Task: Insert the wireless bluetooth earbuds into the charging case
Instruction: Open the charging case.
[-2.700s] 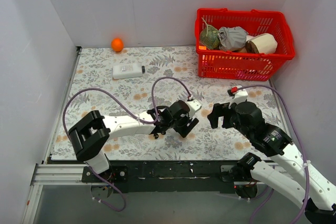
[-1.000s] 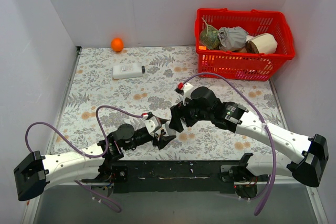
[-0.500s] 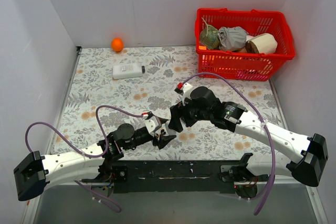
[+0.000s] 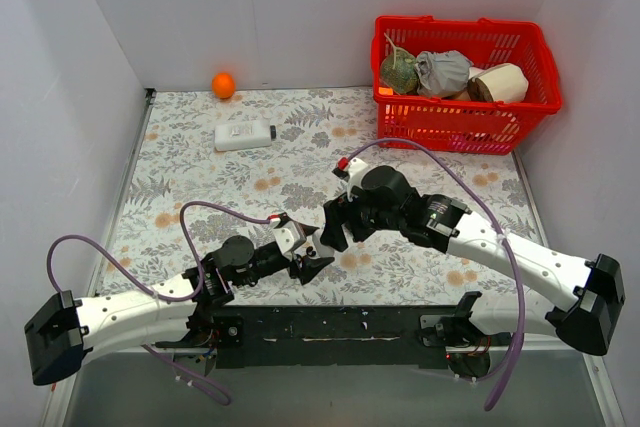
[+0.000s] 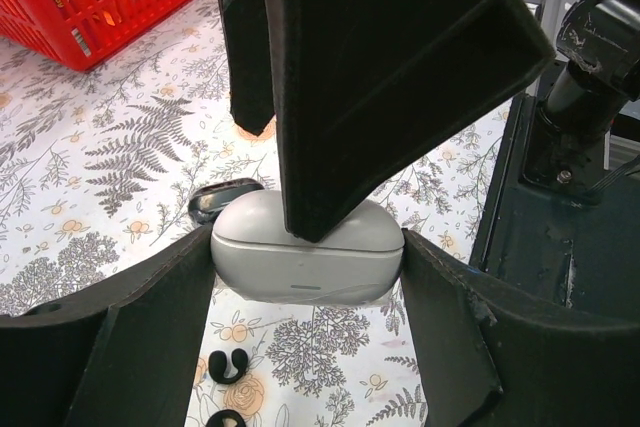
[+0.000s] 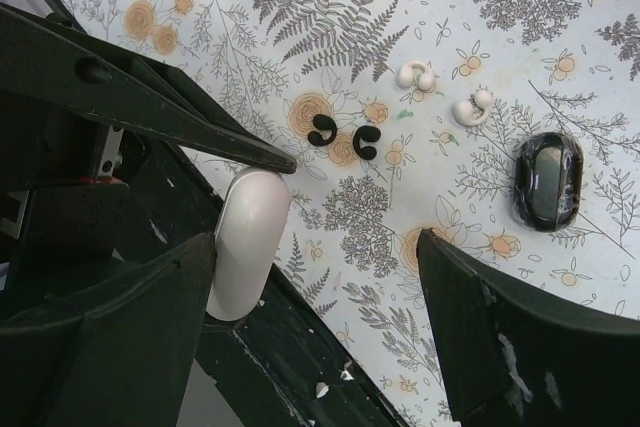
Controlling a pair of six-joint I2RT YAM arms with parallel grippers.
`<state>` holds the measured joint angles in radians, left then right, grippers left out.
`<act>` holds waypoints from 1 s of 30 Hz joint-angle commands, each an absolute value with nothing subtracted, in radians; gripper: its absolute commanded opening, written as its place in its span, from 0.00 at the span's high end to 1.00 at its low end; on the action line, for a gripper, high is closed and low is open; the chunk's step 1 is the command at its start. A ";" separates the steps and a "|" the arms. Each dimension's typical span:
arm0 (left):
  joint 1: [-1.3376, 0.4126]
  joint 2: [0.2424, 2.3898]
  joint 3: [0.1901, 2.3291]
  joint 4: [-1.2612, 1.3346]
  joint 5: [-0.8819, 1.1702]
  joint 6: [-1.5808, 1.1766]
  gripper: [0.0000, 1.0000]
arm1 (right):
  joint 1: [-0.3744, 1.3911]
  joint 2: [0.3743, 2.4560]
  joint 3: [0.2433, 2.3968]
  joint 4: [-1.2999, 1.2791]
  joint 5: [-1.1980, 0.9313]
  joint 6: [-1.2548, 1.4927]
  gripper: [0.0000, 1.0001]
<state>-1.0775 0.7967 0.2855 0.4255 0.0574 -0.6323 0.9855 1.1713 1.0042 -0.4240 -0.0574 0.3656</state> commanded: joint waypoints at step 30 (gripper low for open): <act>-1.081 0.779 0.321 0.433 0.015 -0.626 1.00 | 1.023 1.173 1.055 -0.409 -0.072 0.364 0.12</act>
